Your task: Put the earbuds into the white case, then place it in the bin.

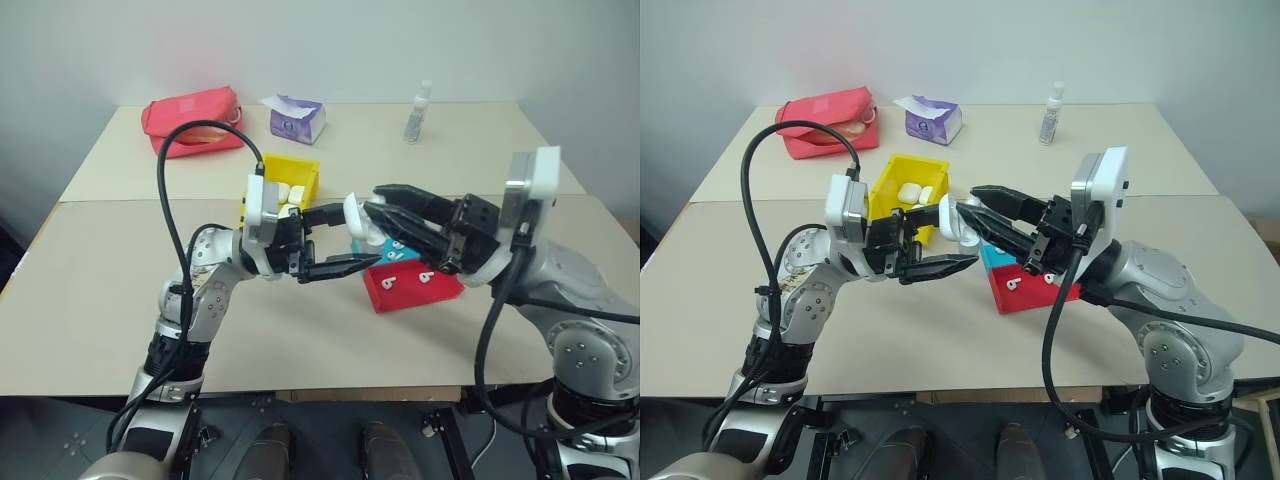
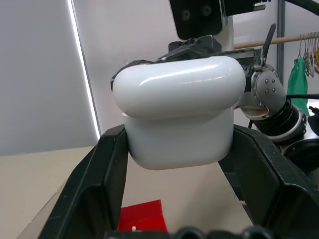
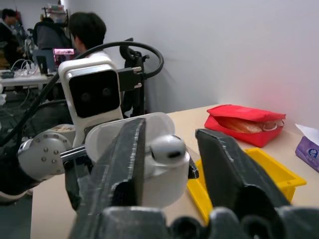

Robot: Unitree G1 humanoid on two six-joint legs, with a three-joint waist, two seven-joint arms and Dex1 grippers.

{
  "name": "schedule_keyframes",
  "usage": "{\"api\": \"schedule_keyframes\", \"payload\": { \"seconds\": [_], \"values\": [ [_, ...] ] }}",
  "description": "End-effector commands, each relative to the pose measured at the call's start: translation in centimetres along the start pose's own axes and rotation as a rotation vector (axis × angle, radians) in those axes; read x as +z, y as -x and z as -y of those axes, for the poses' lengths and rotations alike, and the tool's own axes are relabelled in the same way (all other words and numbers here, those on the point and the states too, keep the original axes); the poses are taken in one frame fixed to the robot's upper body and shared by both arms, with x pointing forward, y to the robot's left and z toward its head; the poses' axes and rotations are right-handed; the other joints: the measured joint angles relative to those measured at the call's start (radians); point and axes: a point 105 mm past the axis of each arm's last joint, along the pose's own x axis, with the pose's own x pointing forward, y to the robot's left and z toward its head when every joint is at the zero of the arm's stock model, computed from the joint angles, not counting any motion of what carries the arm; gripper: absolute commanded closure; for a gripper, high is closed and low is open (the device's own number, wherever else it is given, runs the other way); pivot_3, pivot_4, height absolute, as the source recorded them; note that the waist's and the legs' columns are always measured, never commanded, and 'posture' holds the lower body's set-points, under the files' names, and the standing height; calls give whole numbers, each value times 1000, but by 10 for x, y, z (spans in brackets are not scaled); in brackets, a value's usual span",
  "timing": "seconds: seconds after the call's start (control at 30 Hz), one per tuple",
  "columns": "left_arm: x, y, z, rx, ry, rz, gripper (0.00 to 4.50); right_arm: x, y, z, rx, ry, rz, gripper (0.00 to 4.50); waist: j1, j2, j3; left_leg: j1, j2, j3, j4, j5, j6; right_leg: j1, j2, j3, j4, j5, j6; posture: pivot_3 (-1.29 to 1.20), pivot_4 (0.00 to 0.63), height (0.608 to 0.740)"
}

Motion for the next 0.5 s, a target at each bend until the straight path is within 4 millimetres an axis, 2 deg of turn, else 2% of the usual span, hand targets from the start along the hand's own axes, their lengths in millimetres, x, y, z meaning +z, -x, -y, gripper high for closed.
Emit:
{"api": "schedule_keyframes", "payload": {
  "seconds": [0.03, 0.1, 0.33, 0.5],
  "values": [
    [17, -4, 1, -9, -74, 54, 1666, -3, -1, -5, 40, 0, -13, 1290, 0, 0, 0, 0, 0, 0, 0, 0, 0, 0, 0, 0, 0, 0, 0, 0, 150, 740],
    [17, -4, 1, -8, -75, 56, 1666, -1, -2, -2, 32, 4, -8, 615, 1, 0, 0, 0, 0, 0, 0, 0, 0, 0, 0, 0, 0, 0, 0, 0, 150, 740],
    [16, -3, -1, 3, -72, 53, 1666, 5, 8, 16, -46, 23, -12, 615, 2, 0, 0, 0, 0, 0, 0, 0, 0, 0, 0, 0, 0, 0, 0, 0, 150, 740],
    [17, 2, -2, 12, -76, 37, 1666, 28, 22, 52, -165, 97, -8, 615, 1, 0, 0, 0, 0, 0, 1, 0, 0, 0, 0, 0, 0, 0, 0, 0, 150, 740]
  ]
}}
